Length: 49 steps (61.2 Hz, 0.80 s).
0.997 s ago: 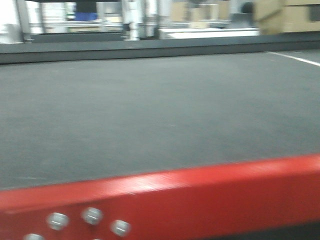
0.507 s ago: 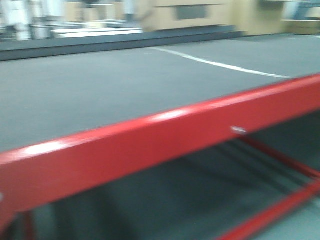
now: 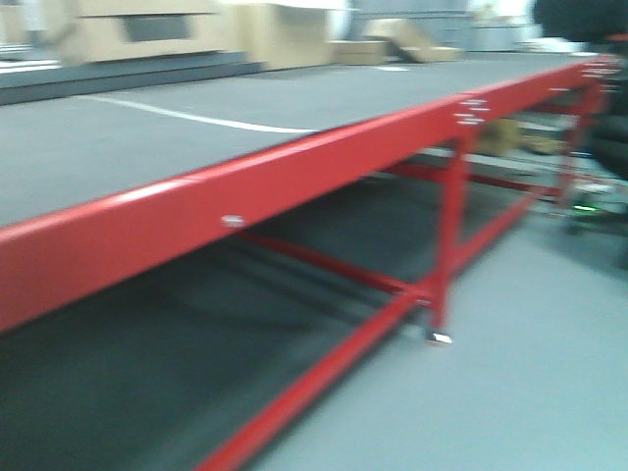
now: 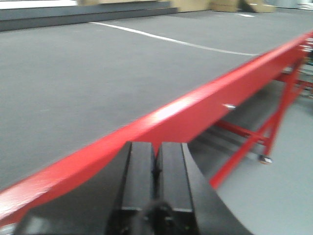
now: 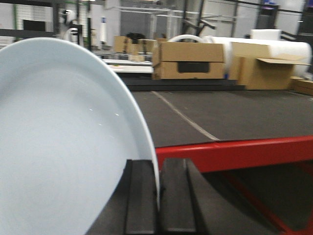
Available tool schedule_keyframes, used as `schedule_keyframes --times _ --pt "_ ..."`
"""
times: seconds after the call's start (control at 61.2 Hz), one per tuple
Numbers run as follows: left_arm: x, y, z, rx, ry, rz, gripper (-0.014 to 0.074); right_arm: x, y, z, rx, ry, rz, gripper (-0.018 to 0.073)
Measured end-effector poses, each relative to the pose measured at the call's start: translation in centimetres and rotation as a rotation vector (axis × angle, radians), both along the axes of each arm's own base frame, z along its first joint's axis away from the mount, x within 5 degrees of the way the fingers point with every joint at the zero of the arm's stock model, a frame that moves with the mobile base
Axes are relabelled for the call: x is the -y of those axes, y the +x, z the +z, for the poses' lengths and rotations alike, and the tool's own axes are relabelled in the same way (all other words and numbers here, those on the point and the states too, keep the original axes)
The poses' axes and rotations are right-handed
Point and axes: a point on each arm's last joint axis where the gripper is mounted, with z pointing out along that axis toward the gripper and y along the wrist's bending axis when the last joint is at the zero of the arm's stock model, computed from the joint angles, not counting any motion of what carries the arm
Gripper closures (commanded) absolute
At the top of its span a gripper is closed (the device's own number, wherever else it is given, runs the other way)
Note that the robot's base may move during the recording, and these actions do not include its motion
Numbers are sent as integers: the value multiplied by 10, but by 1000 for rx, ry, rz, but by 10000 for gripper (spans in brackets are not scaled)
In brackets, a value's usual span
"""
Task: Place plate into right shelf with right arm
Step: 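Drive the base away from the table holding the plate in the right gripper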
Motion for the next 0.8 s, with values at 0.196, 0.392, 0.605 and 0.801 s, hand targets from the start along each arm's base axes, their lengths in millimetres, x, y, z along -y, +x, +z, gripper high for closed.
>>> schedule_keyframes --times 0.196,0.392,0.605,0.801 --pt "0 0 0 0 0 0 643 0 0 0 0 0 0 505" --pt "0 0 0 0 0 0 643 0 0 0 0 0 0 505" --pt "0 0 0 0 0 0 643 0 0 0 2 1 0 505" --pt "0 0 0 0 0 0 643 0 -1 0 6 3 -1 505"
